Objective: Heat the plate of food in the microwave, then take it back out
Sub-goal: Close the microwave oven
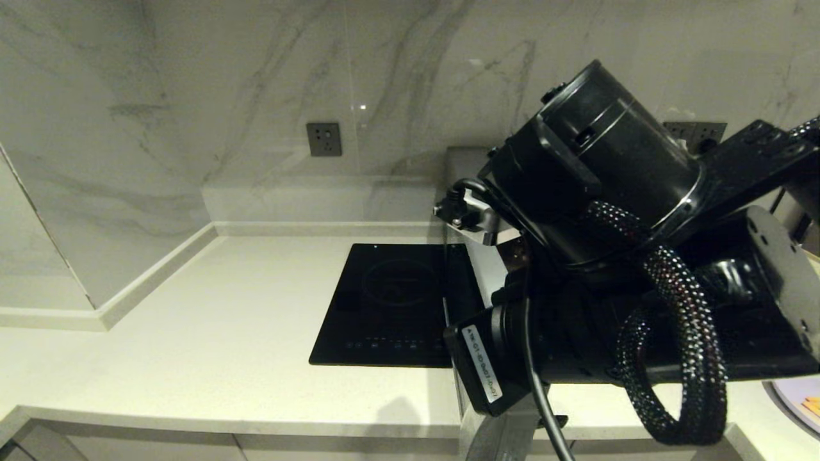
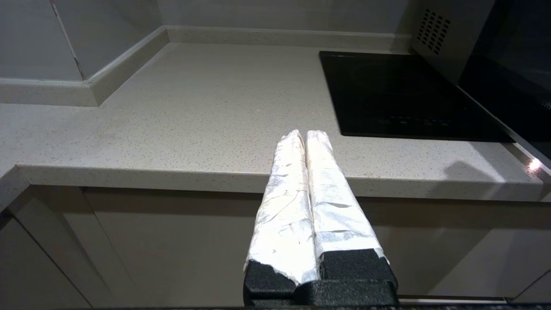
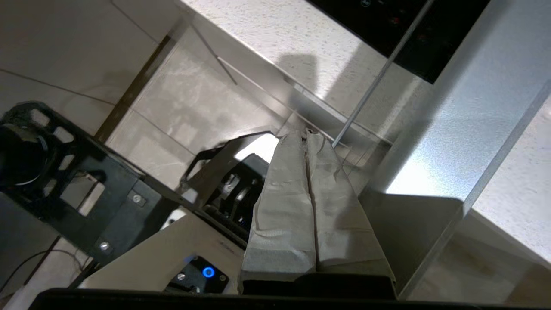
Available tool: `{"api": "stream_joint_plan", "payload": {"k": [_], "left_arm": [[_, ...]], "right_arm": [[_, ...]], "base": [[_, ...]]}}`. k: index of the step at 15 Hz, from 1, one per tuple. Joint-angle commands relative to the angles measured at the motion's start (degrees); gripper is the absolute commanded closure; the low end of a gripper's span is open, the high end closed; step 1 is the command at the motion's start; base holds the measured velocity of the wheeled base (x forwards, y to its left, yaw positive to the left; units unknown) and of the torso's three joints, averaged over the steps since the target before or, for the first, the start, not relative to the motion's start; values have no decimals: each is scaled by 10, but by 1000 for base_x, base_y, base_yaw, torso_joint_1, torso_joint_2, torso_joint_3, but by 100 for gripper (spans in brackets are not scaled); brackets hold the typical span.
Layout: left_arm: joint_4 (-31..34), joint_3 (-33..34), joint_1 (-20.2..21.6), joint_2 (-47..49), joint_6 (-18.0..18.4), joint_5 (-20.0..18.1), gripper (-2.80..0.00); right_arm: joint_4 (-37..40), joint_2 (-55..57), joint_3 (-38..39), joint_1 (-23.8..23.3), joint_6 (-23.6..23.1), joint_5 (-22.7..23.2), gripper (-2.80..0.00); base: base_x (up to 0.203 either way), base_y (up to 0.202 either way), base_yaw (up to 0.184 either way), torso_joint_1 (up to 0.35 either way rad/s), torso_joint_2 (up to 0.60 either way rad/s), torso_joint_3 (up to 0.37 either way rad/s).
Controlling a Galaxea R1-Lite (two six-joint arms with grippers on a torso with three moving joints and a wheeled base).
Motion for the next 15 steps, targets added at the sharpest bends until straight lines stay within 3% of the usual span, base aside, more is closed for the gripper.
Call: {"api": "stream_joint_plan", "payload": {"k": [1,5,10,13,15], "left_arm": [[0,0,0,-1,0,0,0],[0,0,0,-1,0,0,0],[0,0,0,0,0,0,0],[0,0,0,-1,0,0,0],[0,0,0,-1,0,0,0]], "right_arm": [[2,-15,22,-4,1,-25,0],[2,-37,68,-37,2,-124,0],[0,-109,89,-131,9,-135,0],[1,-140,130,-190,40,-171,0],[1,-175,171,-198,66,-173,0]], "base": [[0,0,0,0,0,0],[0,0,0,0,0,0],[0,0,0,0,0,0],[0,0,0,0,0,0],[0,0,0,0,0,0]]}}
